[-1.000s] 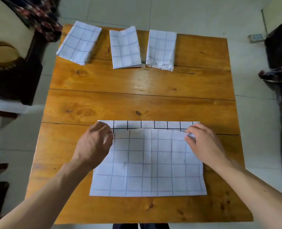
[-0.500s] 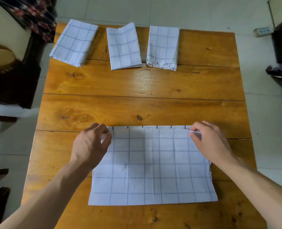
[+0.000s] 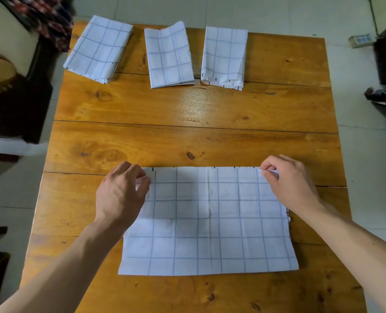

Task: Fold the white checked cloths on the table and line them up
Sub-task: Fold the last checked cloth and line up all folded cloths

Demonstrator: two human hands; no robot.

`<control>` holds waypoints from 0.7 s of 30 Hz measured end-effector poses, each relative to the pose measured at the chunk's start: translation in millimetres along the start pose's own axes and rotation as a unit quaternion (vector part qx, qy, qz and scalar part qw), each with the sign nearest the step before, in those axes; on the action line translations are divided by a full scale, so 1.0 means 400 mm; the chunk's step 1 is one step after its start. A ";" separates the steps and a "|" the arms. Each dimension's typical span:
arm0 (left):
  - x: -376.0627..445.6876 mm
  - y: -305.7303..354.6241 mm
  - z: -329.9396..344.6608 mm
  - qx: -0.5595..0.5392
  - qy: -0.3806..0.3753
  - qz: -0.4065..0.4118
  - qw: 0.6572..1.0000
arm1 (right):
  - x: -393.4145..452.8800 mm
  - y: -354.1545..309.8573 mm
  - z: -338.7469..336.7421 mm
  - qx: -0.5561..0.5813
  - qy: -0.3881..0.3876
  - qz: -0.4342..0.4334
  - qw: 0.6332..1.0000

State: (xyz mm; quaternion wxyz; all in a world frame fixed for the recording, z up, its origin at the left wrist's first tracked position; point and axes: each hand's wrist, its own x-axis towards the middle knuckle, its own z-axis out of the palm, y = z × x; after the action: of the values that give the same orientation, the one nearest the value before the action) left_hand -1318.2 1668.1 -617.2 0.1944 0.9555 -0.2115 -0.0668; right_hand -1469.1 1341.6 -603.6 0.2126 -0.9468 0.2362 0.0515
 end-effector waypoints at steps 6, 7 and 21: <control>-0.004 -0.008 0.005 0.017 0.016 0.001 1.000 | 0.000 0.004 0.007 0.001 0.011 0.017 1.000; -0.006 -0.009 0.006 0.036 0.022 0.003 0.999 | -0.001 0.004 0.011 0.000 0.018 0.026 1.000; -0.125 0.047 0.011 0.054 0.009 0.096 0.994 | -0.142 -0.100 0.058 -0.030 -0.009 -0.109 0.994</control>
State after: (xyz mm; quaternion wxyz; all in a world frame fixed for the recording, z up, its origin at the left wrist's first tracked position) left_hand -1371.2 1672.3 -611.5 0.1504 0.9403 -0.3040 -0.0273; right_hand -1500.3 1407.5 -598.1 0.1902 -0.9724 0.1277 0.0440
